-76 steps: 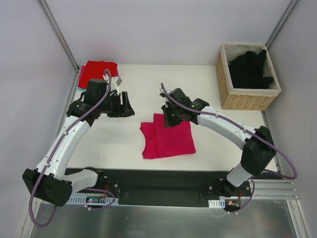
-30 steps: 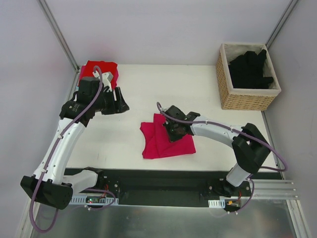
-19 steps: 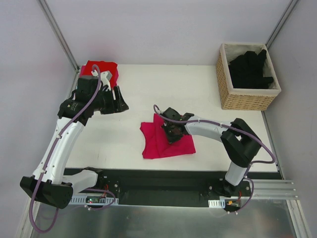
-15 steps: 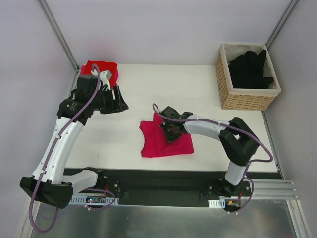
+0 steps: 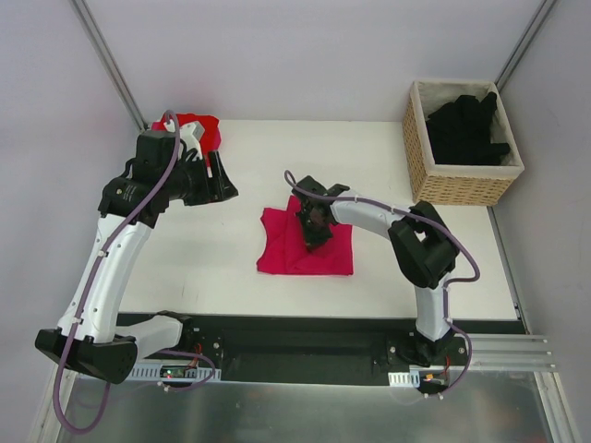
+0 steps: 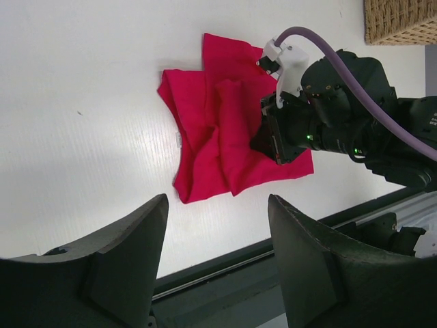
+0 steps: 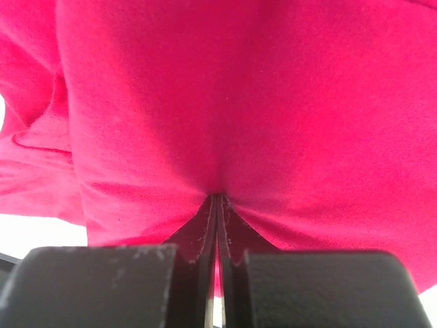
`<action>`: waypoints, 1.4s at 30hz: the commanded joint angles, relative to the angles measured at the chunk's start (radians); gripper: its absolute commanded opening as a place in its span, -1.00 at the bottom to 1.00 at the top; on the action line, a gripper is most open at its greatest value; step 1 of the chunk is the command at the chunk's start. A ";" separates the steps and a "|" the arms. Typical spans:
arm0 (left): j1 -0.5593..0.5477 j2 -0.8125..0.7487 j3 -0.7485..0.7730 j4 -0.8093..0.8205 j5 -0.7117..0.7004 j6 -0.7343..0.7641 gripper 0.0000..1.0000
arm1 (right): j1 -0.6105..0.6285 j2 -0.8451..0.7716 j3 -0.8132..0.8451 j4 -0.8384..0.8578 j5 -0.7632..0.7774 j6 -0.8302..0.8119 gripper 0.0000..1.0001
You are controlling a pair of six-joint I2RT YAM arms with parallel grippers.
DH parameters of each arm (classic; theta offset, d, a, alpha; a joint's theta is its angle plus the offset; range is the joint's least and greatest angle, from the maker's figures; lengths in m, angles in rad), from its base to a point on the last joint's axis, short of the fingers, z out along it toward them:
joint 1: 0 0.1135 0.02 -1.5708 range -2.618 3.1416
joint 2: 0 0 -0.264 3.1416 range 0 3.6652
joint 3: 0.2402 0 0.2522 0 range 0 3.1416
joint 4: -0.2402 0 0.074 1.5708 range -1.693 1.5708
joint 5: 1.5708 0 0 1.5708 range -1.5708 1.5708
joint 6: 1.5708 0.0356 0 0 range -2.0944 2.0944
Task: Fold and stack the t-shirts
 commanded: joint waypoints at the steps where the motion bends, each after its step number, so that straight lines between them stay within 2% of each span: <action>1: 0.009 -0.009 0.035 -0.031 -0.011 -0.022 0.20 | -0.014 0.057 0.019 -0.076 0.079 -0.068 -0.98; 9: 0.009 -0.012 0.030 -0.031 -0.019 -0.032 0.20 | -0.014 -0.013 -0.032 -0.044 0.029 -0.086 -0.98; 13: 0.009 -0.018 0.045 -0.031 -0.036 -0.024 0.21 | -0.005 -0.145 -0.040 -0.030 0.024 -0.100 -0.98; 18: 0.009 -0.018 0.085 -0.032 -0.073 0.010 0.24 | 0.004 -0.377 0.048 -0.074 0.108 -0.143 -0.94; 24: 0.009 -0.024 0.041 -0.020 -0.074 -0.004 0.24 | -0.008 -0.535 0.115 -0.059 0.108 -0.191 -0.74; 28: 0.009 -0.047 -0.001 0.003 -0.071 -0.022 0.23 | -0.017 -0.563 0.043 -0.050 0.118 -0.181 -0.64; 35: 0.009 -0.073 0.019 0.023 -0.093 -0.022 0.24 | -0.060 -0.595 -0.052 -0.033 0.067 -0.140 -0.56; 39: 0.009 -0.056 -0.019 0.026 -0.070 -0.006 0.23 | -0.114 -0.593 -0.072 -0.018 -0.010 -0.129 -0.43; 42: 0.009 -0.058 -0.060 0.035 -0.062 -0.025 0.22 | -0.148 -0.595 -0.095 0.060 -0.080 -0.065 -0.33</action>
